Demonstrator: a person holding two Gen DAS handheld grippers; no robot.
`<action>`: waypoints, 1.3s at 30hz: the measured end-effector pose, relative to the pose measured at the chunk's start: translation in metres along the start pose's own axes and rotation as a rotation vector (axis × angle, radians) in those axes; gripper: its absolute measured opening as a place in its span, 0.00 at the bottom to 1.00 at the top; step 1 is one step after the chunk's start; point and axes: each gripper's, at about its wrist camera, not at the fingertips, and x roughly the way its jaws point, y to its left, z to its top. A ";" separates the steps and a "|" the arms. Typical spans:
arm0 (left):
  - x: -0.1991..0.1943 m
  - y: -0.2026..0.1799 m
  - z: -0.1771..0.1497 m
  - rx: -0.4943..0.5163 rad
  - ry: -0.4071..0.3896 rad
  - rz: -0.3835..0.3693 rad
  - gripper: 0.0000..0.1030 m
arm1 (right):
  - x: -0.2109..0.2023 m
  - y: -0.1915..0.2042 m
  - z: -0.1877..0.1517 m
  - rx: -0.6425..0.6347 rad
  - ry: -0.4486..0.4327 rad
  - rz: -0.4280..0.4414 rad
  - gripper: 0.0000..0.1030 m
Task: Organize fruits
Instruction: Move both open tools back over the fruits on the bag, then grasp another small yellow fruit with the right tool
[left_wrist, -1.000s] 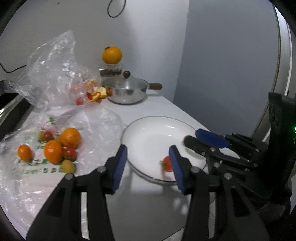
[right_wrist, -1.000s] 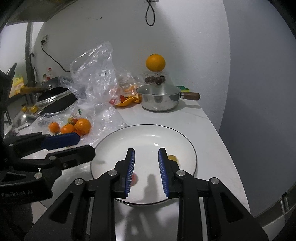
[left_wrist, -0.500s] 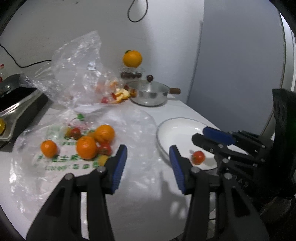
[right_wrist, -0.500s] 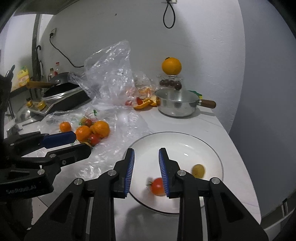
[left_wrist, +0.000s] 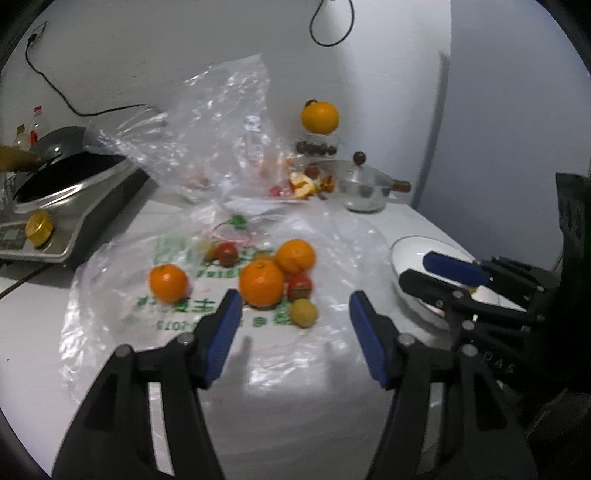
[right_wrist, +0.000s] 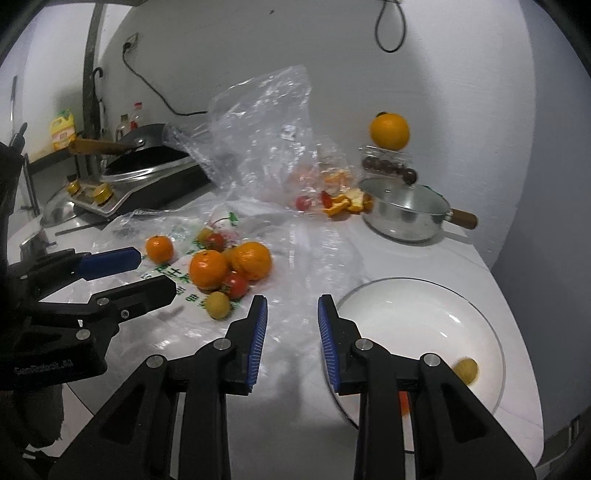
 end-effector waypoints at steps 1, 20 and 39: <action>0.000 0.003 0.000 0.003 0.001 0.005 0.60 | 0.002 0.003 0.001 0.000 -0.002 0.005 0.36; 0.004 0.056 -0.011 -0.051 0.011 0.042 0.60 | 0.066 0.057 0.007 -0.054 0.135 0.076 0.37; 0.012 0.061 -0.008 -0.033 0.041 0.041 0.60 | 0.090 0.066 0.004 -0.078 0.221 0.069 0.26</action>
